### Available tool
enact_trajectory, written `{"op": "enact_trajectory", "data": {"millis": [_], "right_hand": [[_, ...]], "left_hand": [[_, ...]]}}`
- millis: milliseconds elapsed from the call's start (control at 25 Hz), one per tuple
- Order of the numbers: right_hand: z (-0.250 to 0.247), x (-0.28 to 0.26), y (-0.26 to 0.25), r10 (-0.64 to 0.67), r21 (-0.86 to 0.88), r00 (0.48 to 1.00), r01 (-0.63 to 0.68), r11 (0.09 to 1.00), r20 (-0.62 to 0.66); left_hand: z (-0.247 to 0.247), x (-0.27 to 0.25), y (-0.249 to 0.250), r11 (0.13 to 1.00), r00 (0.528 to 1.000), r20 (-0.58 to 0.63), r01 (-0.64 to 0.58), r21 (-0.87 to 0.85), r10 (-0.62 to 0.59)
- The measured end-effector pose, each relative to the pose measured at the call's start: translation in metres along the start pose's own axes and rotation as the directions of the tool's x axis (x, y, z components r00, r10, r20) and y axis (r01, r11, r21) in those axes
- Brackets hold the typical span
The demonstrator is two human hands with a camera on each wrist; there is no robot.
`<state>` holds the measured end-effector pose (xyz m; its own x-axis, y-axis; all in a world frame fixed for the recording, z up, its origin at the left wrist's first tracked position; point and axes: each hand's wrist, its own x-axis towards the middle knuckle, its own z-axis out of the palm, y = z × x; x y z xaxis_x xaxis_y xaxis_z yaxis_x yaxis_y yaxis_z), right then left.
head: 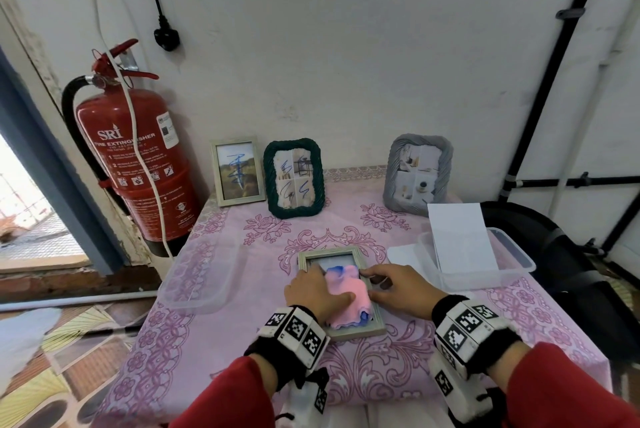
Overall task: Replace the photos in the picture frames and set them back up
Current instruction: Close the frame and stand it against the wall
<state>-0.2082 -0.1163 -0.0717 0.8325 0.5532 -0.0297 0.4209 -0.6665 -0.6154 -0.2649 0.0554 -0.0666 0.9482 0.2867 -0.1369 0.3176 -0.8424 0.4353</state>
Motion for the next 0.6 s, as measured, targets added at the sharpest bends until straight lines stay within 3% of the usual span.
{"op": "enact_trajectory", "data": {"millis": [120, 240, 360, 440, 600], "right_hand": [[0.000, -0.002, 0.000, -0.009, 0.003, 1.000, 0.009, 1.000, -0.006], [-0.002, -0.002, -0.002, -0.010, -0.036, 1.000, 0.011, 0.999, 0.018], [-0.003, -0.001, -0.007, 0.024, -0.107, 0.998, -0.017, 0.994, 0.063], [-0.003, 0.000, -0.010, 0.044, -0.151, 0.998, -0.035, 0.988, 0.053], [0.000, 0.001, -0.015, 0.071, -0.255, 0.997, -0.063, 0.965, 0.024]], "left_hand": [[0.003, -0.005, 0.001, 0.943, 0.996, -0.027, -0.084, -0.322, 0.079], [0.002, -0.006, 0.000, 0.855, 0.991, -0.080, -0.136, -0.501, 0.111], [-0.007, -0.003, -0.005, 0.703, 0.982, -0.157, -0.184, -0.687, 0.104], [-0.015, 0.000, -0.014, 0.664, 0.968, -0.212, -0.245, -0.706, 0.131], [-0.037, 0.006, -0.040, 0.683, 0.943, -0.311, -0.306, -0.663, 0.120]]}}
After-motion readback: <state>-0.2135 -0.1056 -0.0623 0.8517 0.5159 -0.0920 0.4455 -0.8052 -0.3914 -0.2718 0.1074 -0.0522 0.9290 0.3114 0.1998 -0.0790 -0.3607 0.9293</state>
